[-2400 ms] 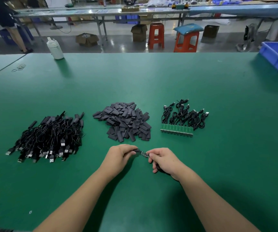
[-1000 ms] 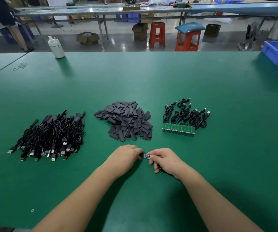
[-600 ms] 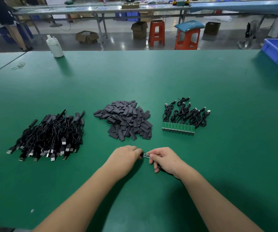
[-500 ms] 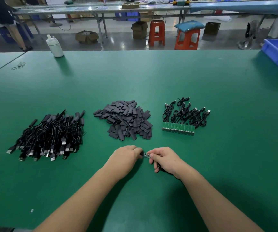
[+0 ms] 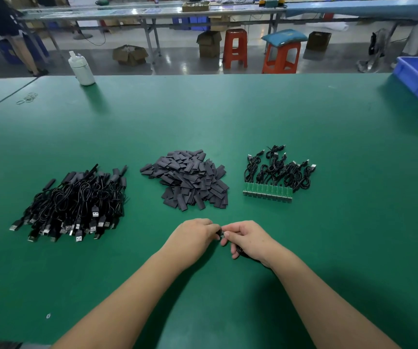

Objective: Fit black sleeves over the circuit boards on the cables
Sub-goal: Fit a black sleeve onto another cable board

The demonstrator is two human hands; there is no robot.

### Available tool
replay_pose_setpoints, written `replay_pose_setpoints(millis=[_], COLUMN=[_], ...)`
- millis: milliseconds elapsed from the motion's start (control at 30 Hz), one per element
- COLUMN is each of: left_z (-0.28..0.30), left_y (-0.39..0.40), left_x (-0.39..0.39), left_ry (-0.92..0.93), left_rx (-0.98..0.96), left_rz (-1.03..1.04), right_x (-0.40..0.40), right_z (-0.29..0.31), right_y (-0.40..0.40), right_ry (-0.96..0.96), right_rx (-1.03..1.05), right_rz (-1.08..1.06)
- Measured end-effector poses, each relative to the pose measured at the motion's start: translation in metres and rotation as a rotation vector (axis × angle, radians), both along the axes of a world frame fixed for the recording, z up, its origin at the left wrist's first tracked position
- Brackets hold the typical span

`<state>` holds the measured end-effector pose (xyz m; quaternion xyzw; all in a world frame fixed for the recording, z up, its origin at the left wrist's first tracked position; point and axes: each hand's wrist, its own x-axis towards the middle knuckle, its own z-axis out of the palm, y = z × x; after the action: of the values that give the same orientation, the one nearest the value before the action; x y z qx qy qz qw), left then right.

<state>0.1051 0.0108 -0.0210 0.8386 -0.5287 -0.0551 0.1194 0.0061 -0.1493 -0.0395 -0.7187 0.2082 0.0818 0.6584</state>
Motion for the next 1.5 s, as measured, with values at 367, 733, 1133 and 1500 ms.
replay_pose_setpoints(millis=[367,733,1133,1500], left_z=[-0.001,-0.002,0.006,0.001], left_y=[0.001,-0.008,-0.019,-0.022], left_x=[-0.003,-0.007,-0.019,-0.027], left_ry=[-0.018,-0.037,-0.134,-0.025], left_rx=[0.016,0.088,0.252,0.017], left_rz=[-0.039,-0.022,-0.005,0.092], right_x=[-0.001,-0.001,0.000,-0.003], right_z=[0.004,0.002,0.003,0.008], right_y=[0.001,0.000,0.002,0.006], right_ry=[-0.025,-0.010,0.012,-0.014], right_rx=[0.030,-0.093,0.051,0.004], right_rz=[0.008,0.074,-0.016,-0.006])
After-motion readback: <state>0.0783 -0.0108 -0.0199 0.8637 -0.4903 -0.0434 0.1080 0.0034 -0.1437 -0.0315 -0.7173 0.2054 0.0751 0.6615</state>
